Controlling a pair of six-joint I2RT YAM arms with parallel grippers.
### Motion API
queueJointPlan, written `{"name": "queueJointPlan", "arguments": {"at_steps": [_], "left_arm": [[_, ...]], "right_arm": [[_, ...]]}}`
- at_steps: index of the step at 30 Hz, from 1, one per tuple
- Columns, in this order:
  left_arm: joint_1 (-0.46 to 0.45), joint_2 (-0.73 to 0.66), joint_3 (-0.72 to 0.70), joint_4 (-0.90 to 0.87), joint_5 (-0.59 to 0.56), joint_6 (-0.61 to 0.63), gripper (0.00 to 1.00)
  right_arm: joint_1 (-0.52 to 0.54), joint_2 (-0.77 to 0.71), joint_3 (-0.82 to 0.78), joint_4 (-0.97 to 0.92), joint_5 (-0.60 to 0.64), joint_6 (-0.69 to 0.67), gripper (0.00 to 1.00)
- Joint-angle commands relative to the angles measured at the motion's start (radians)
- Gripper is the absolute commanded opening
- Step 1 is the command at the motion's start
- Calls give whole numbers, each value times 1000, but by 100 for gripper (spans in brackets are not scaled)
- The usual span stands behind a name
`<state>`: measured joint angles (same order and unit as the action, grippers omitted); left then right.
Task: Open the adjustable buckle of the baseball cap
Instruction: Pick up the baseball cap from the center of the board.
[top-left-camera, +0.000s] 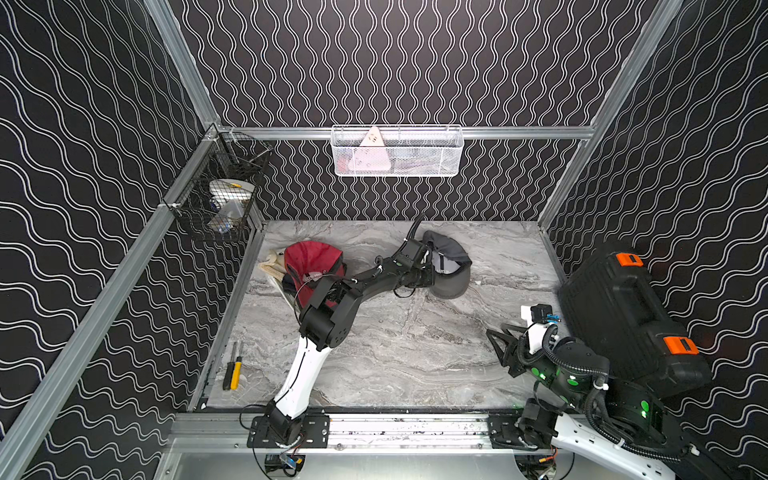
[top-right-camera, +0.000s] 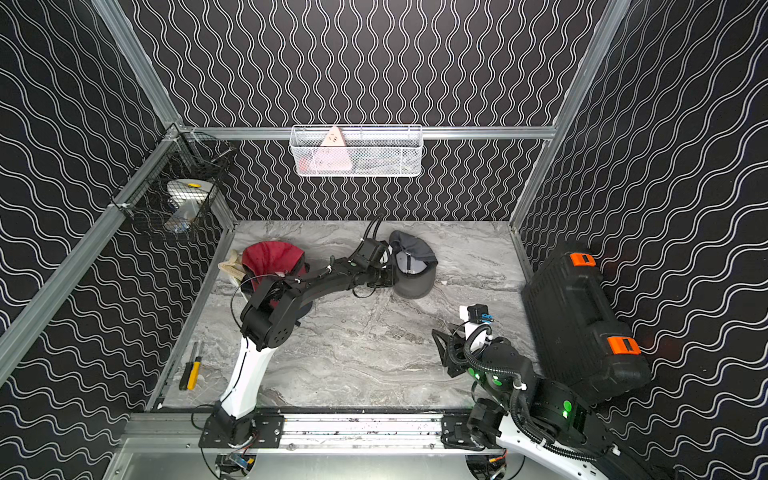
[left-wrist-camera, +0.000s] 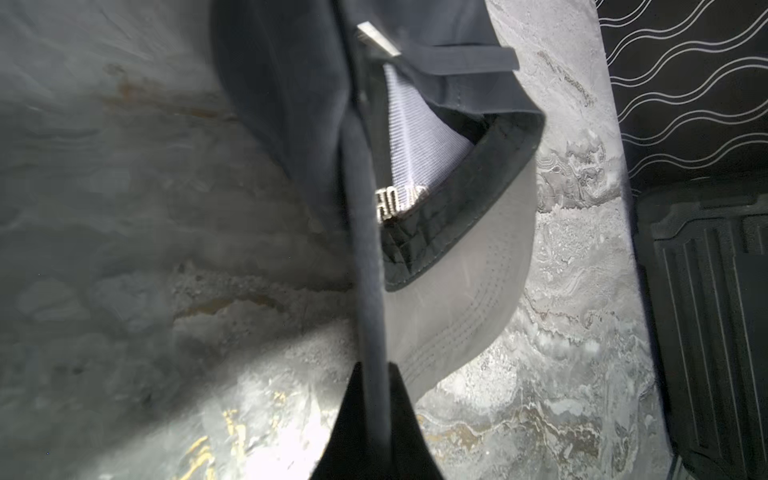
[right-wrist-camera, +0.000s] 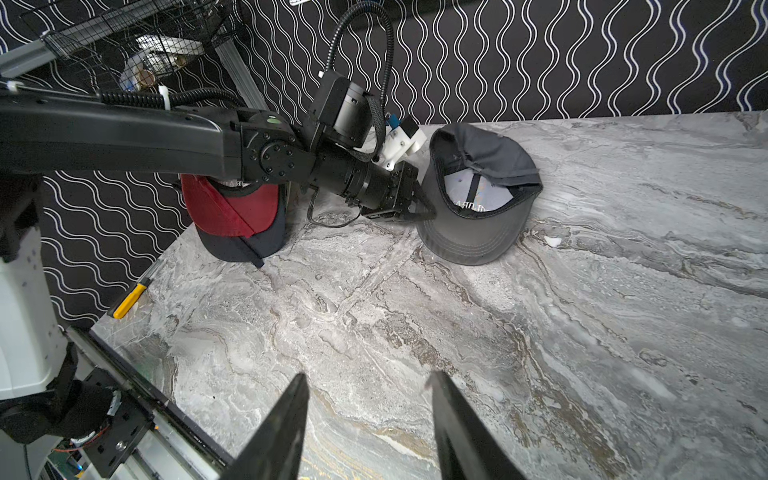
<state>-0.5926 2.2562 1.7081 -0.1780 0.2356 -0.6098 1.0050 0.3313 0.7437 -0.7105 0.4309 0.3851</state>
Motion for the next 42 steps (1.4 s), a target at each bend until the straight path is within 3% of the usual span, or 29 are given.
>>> {"name": "queueJointPlan", "arguments": {"at_steps": [1,8,19,25,42], "left_arm": [[2,-36,-23,4,-28,23,0],[2,-164,-136,0,-63,79,0],[0,-513,-442,-97,-170,220,0],[-27,-696,-542,-196,-235,266,0],[-143,-977,-633,-330,-318,255,0]], "right_arm": [[1,0,0,24,9,18,49],[0,6,2,19,26,17,50],[1,85,11,2,60,-11,56],[0,129,-2,51,68,-66,57],[-3,641,154,284,10,-295,54]]}}
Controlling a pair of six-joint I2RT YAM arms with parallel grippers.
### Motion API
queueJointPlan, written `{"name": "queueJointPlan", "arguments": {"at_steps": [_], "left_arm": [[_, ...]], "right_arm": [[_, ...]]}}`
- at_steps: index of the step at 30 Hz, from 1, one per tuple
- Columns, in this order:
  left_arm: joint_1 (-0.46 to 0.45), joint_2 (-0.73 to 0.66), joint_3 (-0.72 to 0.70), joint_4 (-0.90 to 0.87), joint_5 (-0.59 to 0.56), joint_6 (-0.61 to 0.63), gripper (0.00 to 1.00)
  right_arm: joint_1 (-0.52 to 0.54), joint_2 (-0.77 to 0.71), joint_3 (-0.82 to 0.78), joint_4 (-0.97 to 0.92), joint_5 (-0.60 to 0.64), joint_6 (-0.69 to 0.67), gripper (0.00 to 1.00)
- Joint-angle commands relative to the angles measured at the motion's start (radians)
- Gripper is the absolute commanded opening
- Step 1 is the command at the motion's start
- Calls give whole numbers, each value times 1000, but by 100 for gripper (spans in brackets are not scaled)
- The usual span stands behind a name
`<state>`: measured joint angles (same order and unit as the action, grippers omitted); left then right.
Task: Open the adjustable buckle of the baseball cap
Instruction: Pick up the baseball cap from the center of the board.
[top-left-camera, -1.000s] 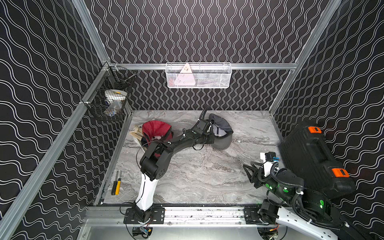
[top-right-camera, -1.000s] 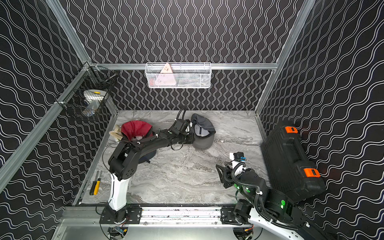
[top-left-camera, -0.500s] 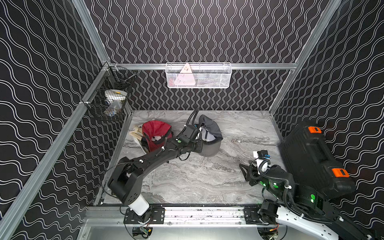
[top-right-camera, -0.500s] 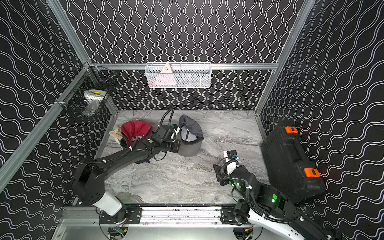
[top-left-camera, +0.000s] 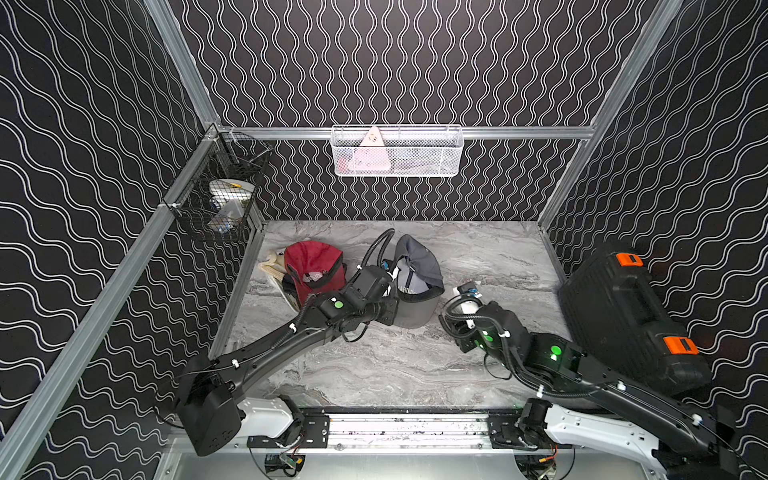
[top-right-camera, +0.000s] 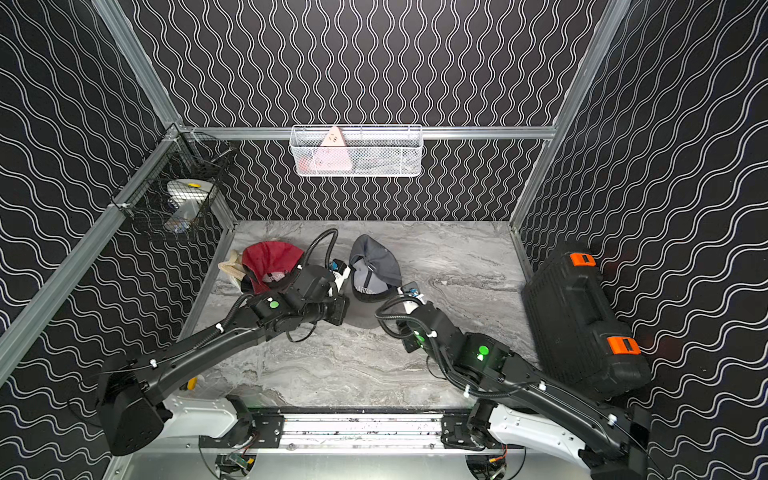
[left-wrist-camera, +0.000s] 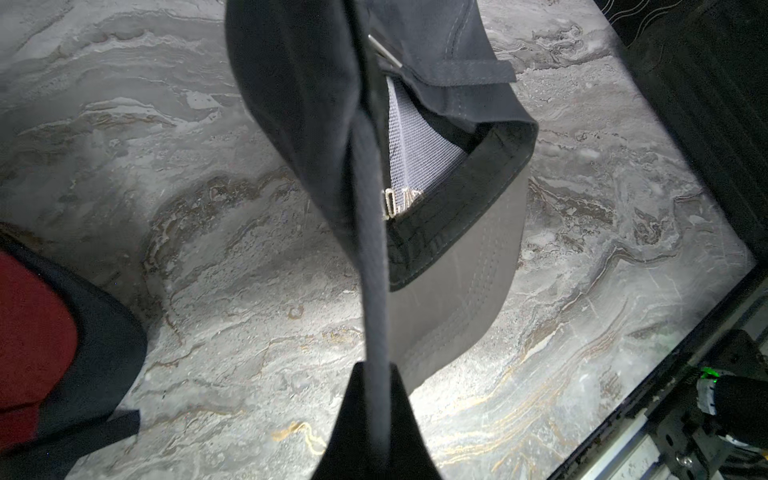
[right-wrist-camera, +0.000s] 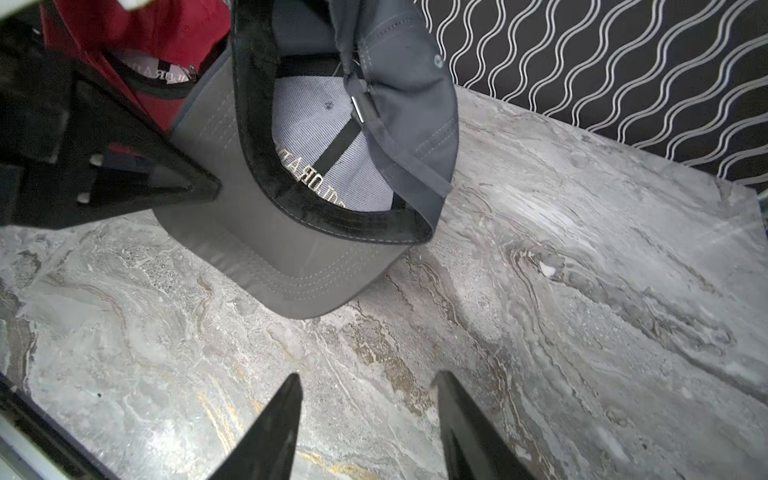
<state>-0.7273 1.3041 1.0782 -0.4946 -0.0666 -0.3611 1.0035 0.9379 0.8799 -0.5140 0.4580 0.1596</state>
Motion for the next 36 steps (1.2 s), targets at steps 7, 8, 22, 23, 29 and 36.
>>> {"name": "queueJointPlan", "arguments": {"at_steps": [7,8,22,23,29,36], "left_arm": [[-42,-81,13,-48,-9,-6,0],[-49,-86,17,-54,-12,-7,0],[-154,-97,76,-101,-61,-23,0],[-158,-97,80,-101,-64,-24,0],[-184,-101,97,-110,-71,-26,0],[-190,-107,87,-108,-75,-30,0]], "right_arm": [[-48,161,68,114,-12,-106,52],[-56,168,68,121,-12,-107,52],[-185,205,53,172,-46,-173,50],[-188,206,52,175,-50,-175,50],[-195,201,31,189,-30,-182,46],[-200,152,14,204,41,-183,35]]}}
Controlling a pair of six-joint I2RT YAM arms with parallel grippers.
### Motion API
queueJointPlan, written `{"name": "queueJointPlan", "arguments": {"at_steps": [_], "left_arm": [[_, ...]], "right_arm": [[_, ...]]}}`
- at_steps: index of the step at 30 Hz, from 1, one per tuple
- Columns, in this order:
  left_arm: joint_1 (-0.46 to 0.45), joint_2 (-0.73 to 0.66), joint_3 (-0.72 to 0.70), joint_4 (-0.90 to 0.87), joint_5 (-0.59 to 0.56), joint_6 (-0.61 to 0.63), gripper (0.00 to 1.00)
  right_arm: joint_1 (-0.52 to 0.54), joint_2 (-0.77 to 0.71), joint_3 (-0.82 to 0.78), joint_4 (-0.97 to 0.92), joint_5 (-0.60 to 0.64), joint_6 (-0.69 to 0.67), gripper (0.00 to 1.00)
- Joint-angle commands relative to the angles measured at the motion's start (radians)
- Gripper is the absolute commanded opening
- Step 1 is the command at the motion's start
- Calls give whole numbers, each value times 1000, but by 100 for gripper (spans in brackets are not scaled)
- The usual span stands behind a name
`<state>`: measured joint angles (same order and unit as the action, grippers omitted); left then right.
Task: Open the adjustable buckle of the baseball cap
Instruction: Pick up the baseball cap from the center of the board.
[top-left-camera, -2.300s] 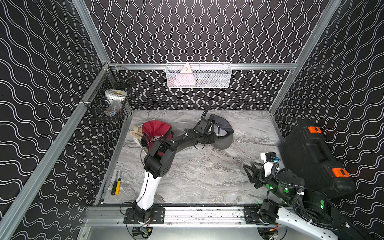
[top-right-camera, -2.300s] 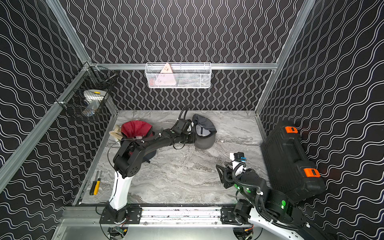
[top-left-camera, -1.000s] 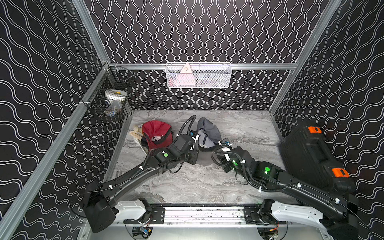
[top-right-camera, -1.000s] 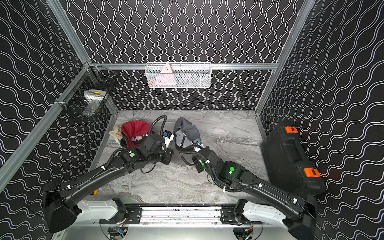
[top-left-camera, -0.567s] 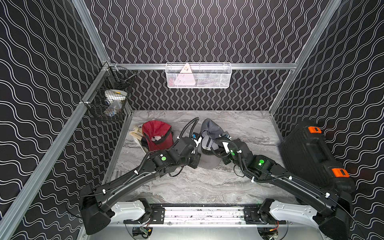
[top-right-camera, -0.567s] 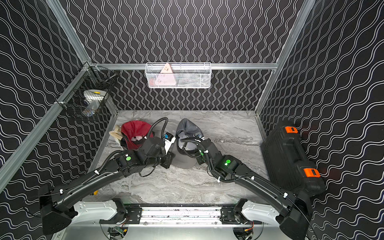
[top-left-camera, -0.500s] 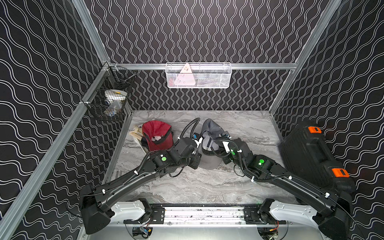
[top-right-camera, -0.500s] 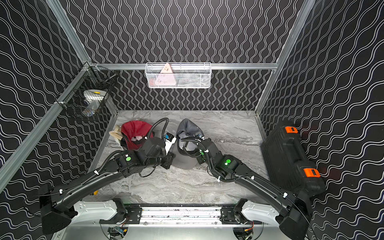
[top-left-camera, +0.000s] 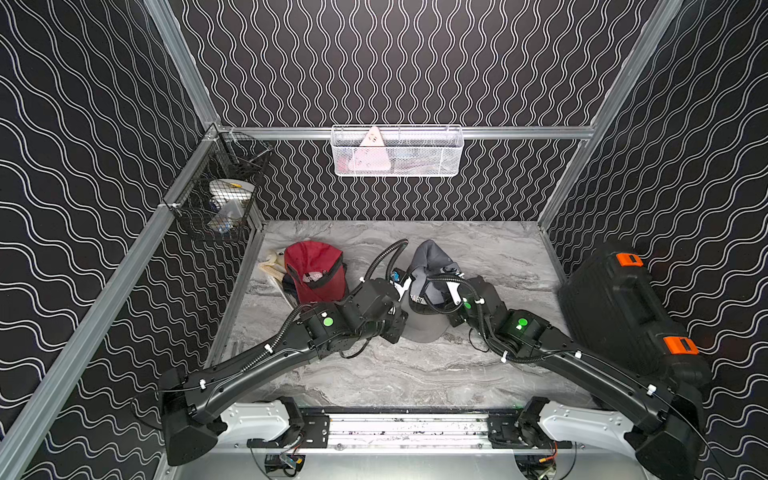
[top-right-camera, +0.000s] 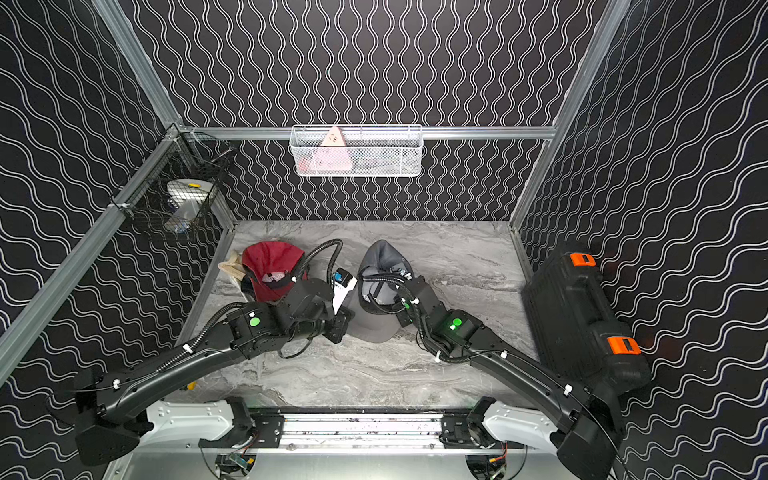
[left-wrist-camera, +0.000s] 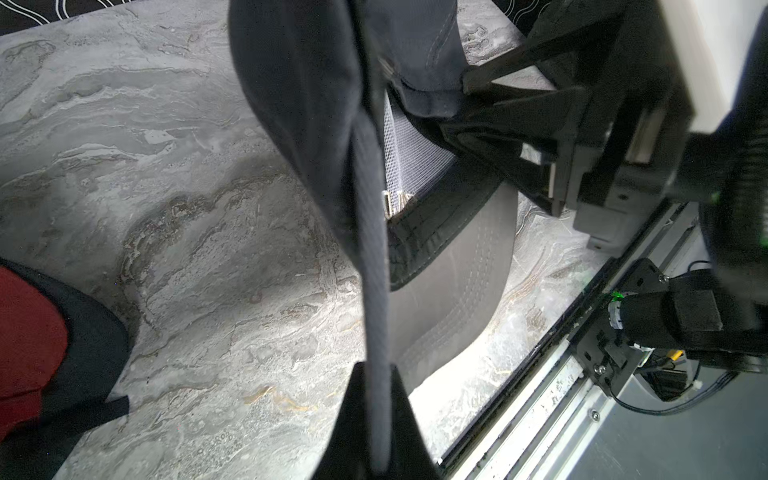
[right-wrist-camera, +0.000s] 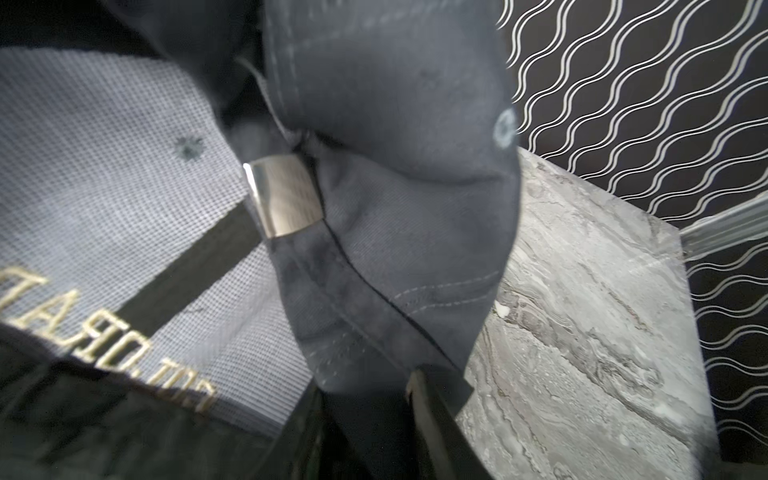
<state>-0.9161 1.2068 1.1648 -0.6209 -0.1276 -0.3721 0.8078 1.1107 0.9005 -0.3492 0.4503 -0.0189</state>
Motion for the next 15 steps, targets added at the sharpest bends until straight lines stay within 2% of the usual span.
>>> {"name": "queueJointPlan", "arguments": {"at_steps": [1,10,15], "left_arm": [[-1,-13,-3,20,-15,-20,0],[-15,-36,-12,23,-16,-27,0],[-37,-56,-22,29,-23,-34,0]], "right_arm": [[-5,-34,-12,43,58,-3,34],[-8,-126,-55,103,127,7,22],[-10,-174,-83,156,148,6,10]]}}
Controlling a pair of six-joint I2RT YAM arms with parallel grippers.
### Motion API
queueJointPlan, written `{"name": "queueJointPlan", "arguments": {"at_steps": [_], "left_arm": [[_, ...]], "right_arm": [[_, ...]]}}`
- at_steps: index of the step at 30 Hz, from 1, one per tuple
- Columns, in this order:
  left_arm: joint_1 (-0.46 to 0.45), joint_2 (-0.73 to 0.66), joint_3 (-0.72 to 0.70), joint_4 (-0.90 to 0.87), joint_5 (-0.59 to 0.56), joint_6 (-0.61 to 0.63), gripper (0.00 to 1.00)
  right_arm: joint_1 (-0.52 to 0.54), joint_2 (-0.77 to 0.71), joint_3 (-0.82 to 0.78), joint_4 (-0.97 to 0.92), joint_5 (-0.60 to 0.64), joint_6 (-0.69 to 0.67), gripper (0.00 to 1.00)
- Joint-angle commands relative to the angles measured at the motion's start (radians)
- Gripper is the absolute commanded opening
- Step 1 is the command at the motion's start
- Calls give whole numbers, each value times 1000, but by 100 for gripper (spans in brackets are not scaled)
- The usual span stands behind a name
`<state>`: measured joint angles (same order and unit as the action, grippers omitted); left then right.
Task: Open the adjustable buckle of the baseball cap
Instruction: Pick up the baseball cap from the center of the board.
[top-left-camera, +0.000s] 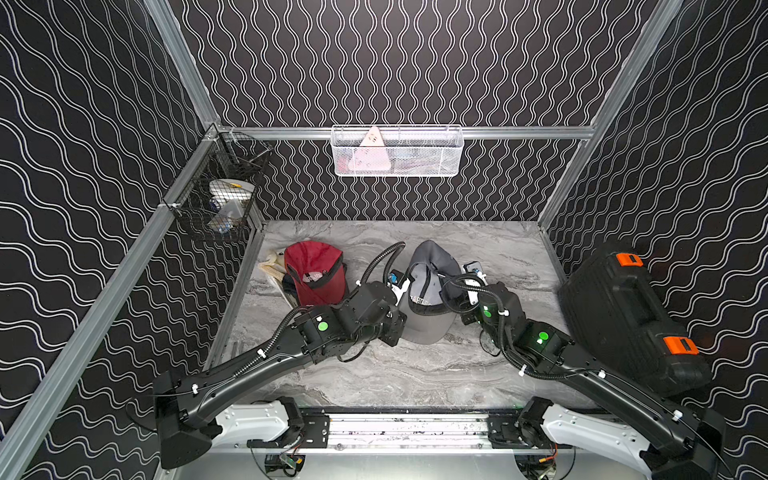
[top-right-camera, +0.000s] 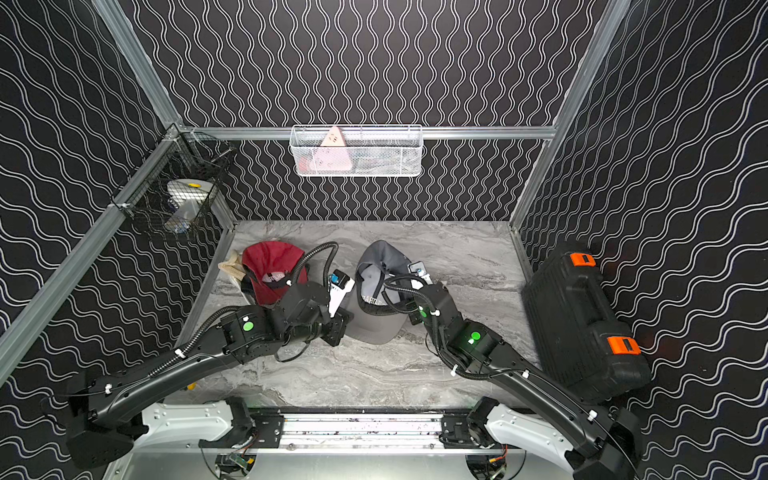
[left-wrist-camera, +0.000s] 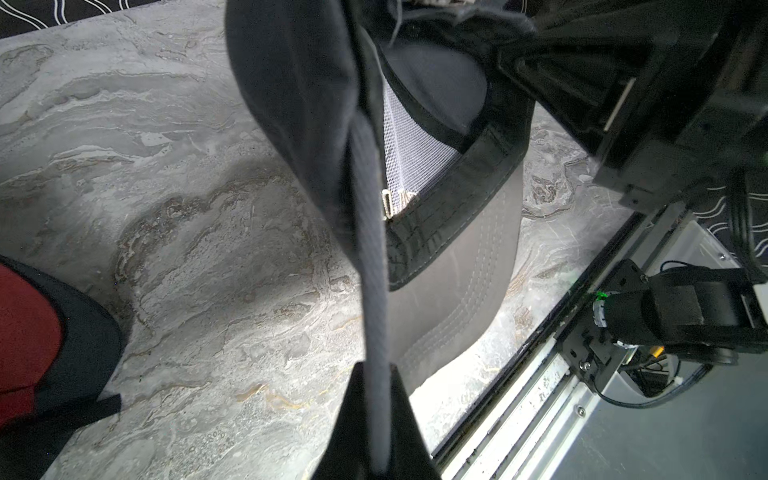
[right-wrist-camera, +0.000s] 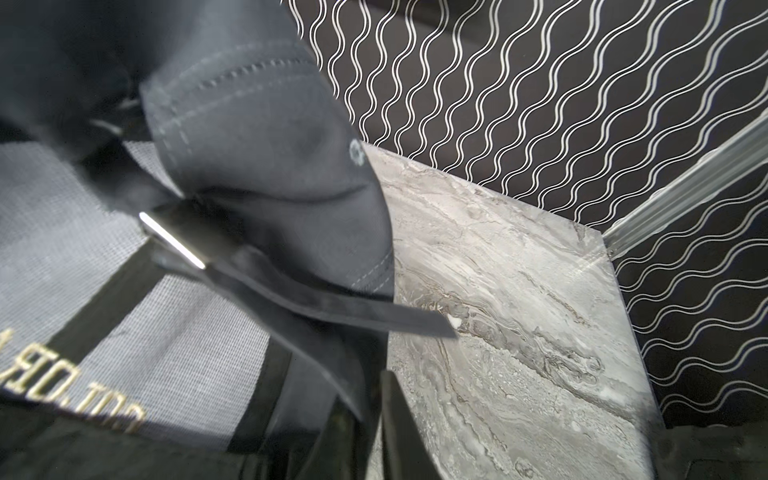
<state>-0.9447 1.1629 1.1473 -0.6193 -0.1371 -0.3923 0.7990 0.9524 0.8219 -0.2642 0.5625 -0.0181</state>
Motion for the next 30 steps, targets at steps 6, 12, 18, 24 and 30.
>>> {"name": "queueJointPlan", "arguments": {"at_steps": [6,12,18,24,30], "left_arm": [[-37,-54,-50,82,-18,-16,0],[-49,-91,-134,142,18,-15,0],[-68,-119,-240,208,117,5,29],[-100,-145,-276,215,135,32,58],[-130,-178,-250,226,135,53,62]], "right_arm": [[-1,-103,-47,138,60,40,0],[-1,-315,-156,310,29,55,0],[-3,-547,-278,505,-108,61,0],[-3,-563,-233,434,-181,78,0],[-3,-552,-221,411,-199,85,0]]}}
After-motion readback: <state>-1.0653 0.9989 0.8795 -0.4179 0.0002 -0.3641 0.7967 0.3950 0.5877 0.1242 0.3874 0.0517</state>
